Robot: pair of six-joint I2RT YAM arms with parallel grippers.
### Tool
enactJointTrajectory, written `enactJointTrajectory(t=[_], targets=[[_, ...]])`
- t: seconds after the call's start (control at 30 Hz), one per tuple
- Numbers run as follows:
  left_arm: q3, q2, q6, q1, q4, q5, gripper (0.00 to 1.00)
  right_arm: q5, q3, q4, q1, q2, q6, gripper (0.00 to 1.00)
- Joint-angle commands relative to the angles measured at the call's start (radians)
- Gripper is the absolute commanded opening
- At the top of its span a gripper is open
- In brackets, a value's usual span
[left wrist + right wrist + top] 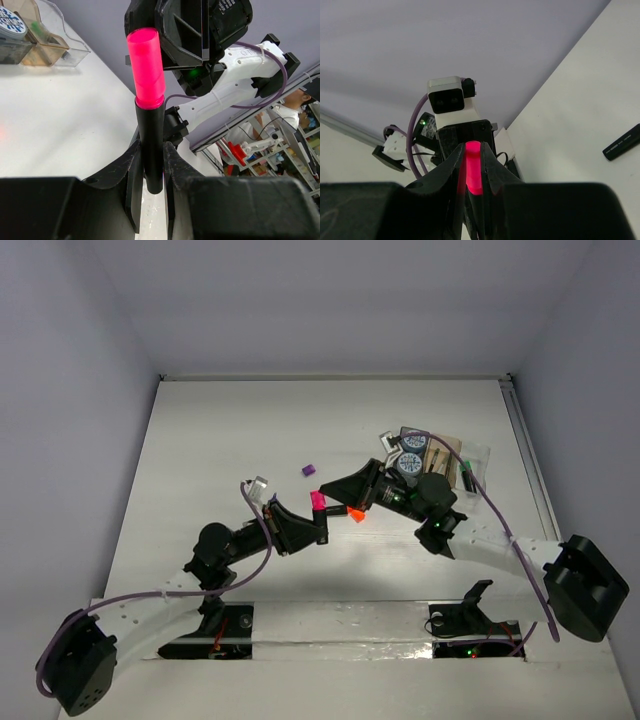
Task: Sort the stationery into containers
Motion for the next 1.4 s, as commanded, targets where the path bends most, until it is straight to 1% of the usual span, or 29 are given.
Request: enactJointTrajectory(t=[0.0, 0.17, 0.23, 0.3, 0.37, 0.5, 0.6, 0.67, 0.7, 0.77, 0.8, 0.87, 0.9, 0.97, 1.0, 1.1, 1.2, 1.3, 1.37], targets=[[0.048, -0.035, 0.042, 0.013, 0.021, -0.01, 0.0, -0.024, -0.02, 0.067, -0.005, -0.032, -0.026, 0.13], [0.059, -0.037, 0.06, 0.013, 0.024, -0.018, 0.0, -0.054, -0.039, 0.103, -0.005, -0.035, -0.034, 0.14], [0.066, -0.035, 0.066, 0.013, 0.033, -0.015, 0.0, -0.063, -0.055, 0.173, -0.005, -0.021, -0.024, 0.15], [0.073, -0.032, 0.074, 0.022, 0.037, -0.012, 0.0, -0.083, -0.06, 0.173, -0.005, -0.011, -0.021, 0.15], [0.086, -0.029, 0.08, 0.022, 0.038, -0.006, 0.0, -0.104, -0.055, 0.213, 0.004, 0.003, -0.021, 0.15], [0.112, -0.037, 0.109, 0.031, -0.006, 0.004, 0.0, -0.115, -0.045, 0.181, 0.004, 0.006, -0.032, 0.16], [0.131, -0.05, 0.138, 0.031, -0.055, 0.011, 0.0, -0.103, -0.04, 0.118, 0.004, -0.02, -0.059, 0.18], [0.142, -0.053, 0.154, 0.031, -0.083, 0.014, 0.0, -0.084, -0.039, 0.088, 0.004, -0.047, -0.075, 0.25], [0.142, -0.056, 0.155, 0.031, -0.088, 0.019, 0.0, -0.081, -0.036, 0.057, 0.004, -0.057, -0.09, 0.35], [0.142, -0.053, 0.158, 0.031, -0.095, 0.022, 0.0, -0.074, -0.029, 0.028, 0.004, -0.075, -0.107, 0.43], [0.14, -0.052, 0.157, 0.031, -0.097, 0.027, 0.0, -0.066, -0.016, -0.015, 0.004, -0.096, -0.133, 0.51], [0.135, -0.05, 0.154, 0.031, -0.097, 0.033, 0.0, -0.04, 0.007, -0.09, 0.004, -0.121, -0.17, 0.56], [0.135, -0.055, 0.155, 0.031, -0.098, 0.036, 0.0, -0.029, 0.026, -0.136, 0.004, -0.135, -0.194, 0.61], [0.137, -0.058, 0.16, 0.031, -0.114, 0.037, 0.0, -0.031, 0.037, -0.155, 0.004, -0.142, -0.205, 0.65], [0.137, -0.06, 0.161, 0.031, -0.117, 0.039, 0.0, -0.032, 0.038, -0.157, 0.004, -0.144, -0.205, 0.68], [0.132, -0.058, 0.154, 0.031, -0.109, 0.048, 0.0, -0.04, 0.062, -0.157, 0.004, -0.132, -0.211, 0.74], [0.125, -0.052, 0.14, 0.031, -0.091, 0.059, 0.0, -0.052, 0.099, -0.181, 0.004, -0.106, -0.236, 0.77], [0.112, -0.047, 0.123, 0.031, -0.069, 0.068, 0.0, -0.055, 0.162, -0.23, 0.004, -0.057, -0.267, 0.77], [0.106, -0.047, 0.114, 0.031, -0.056, 0.073, 0.0, -0.078, 0.193, -0.226, 0.004, -0.015, -0.27, 0.77]])
